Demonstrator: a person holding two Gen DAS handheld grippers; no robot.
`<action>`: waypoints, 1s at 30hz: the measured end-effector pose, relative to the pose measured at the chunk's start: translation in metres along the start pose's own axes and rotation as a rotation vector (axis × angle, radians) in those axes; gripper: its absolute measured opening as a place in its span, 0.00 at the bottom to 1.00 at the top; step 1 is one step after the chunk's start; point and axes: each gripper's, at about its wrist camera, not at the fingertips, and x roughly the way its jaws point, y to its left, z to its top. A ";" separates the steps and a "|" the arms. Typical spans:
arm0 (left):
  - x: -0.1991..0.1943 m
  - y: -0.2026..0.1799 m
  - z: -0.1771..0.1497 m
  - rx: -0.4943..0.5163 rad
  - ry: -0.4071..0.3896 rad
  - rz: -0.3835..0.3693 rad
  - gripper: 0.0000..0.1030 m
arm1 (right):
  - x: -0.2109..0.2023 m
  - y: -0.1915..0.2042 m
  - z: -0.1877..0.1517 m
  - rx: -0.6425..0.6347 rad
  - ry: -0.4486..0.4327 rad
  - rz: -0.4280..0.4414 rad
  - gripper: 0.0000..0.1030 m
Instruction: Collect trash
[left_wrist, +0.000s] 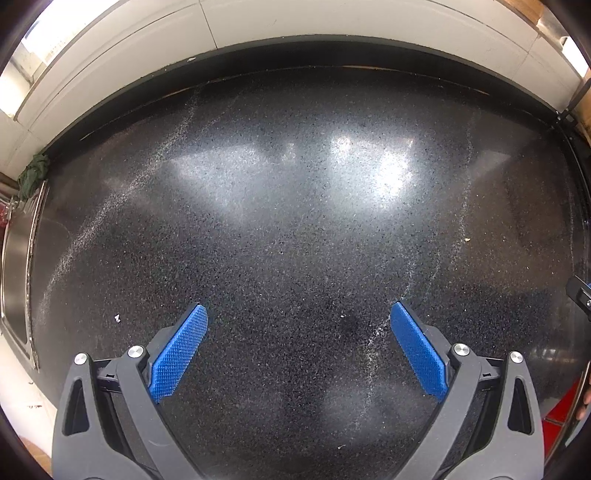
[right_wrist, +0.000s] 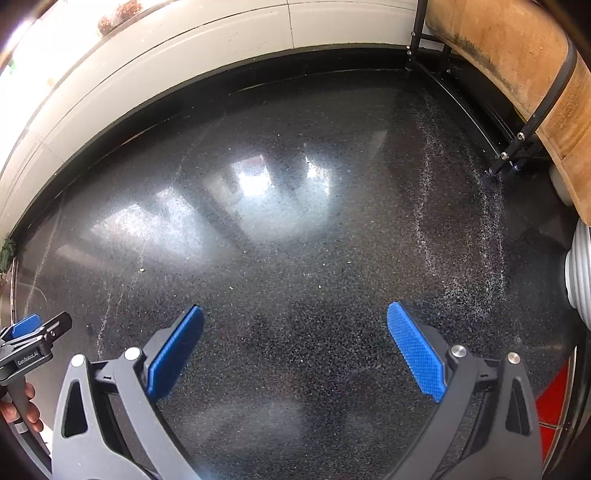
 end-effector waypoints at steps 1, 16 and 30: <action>0.001 0.001 -0.001 -0.001 0.001 -0.001 0.94 | 0.000 0.000 0.000 0.001 0.001 0.000 0.93; 0.011 0.009 -0.004 -0.014 0.015 -0.008 0.94 | 0.003 0.009 -0.005 -0.002 0.017 -0.009 0.93; 0.017 0.003 -0.002 -0.009 0.020 -0.016 0.94 | 0.007 0.006 -0.007 0.004 0.029 -0.012 0.93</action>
